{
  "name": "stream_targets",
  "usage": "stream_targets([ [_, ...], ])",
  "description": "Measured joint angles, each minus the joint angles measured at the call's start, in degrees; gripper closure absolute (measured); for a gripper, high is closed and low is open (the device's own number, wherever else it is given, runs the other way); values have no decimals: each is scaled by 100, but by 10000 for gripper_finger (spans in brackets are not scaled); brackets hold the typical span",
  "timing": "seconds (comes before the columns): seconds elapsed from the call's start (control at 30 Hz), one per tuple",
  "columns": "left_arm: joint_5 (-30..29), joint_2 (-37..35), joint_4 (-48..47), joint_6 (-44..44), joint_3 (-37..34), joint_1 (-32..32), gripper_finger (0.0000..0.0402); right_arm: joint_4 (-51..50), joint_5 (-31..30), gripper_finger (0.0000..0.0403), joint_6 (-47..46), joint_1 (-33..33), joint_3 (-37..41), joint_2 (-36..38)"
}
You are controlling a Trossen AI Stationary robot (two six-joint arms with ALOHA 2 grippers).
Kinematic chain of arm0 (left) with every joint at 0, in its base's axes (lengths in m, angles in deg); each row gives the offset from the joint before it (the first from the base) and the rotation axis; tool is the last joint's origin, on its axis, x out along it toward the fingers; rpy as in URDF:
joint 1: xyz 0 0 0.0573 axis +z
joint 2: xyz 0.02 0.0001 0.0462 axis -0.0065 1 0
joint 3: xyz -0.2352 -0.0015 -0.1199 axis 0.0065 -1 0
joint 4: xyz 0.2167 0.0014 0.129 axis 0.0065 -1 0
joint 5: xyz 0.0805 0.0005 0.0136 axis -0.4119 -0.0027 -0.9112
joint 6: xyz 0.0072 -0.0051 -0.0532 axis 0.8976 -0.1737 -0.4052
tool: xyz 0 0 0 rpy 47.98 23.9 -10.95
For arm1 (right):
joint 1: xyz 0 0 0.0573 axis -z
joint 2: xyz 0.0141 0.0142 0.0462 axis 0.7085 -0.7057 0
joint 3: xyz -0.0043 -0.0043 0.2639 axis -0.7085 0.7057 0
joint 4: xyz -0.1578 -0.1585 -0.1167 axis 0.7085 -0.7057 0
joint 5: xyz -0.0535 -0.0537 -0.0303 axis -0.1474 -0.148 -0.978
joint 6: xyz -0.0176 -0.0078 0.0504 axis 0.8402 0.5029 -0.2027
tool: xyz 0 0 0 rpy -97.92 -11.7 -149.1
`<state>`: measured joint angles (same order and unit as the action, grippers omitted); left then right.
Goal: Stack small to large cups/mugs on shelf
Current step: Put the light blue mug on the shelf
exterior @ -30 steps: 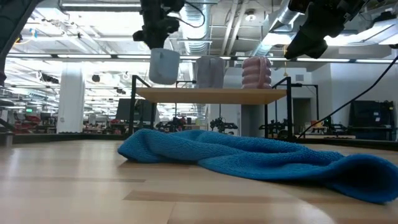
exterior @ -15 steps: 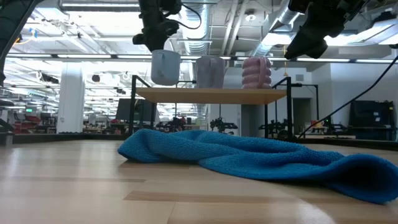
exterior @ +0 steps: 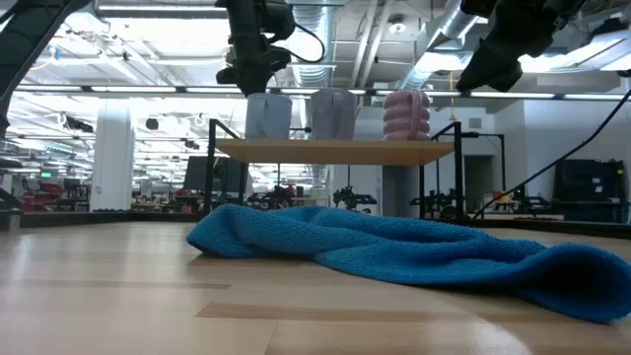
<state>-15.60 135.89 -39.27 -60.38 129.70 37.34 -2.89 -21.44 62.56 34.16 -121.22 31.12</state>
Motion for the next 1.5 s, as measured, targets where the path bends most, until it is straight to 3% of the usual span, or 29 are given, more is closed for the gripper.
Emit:
stream_targets([
  [0.3, -4, 4, -86, -28, 0, 0, 401, 7, 0, 274, -2, -251, 0, 1],
  [1.5, -146, 4, -147, -299, 0, 24, 382, 66, -2, 274, 0, -252, 0, 1],
])
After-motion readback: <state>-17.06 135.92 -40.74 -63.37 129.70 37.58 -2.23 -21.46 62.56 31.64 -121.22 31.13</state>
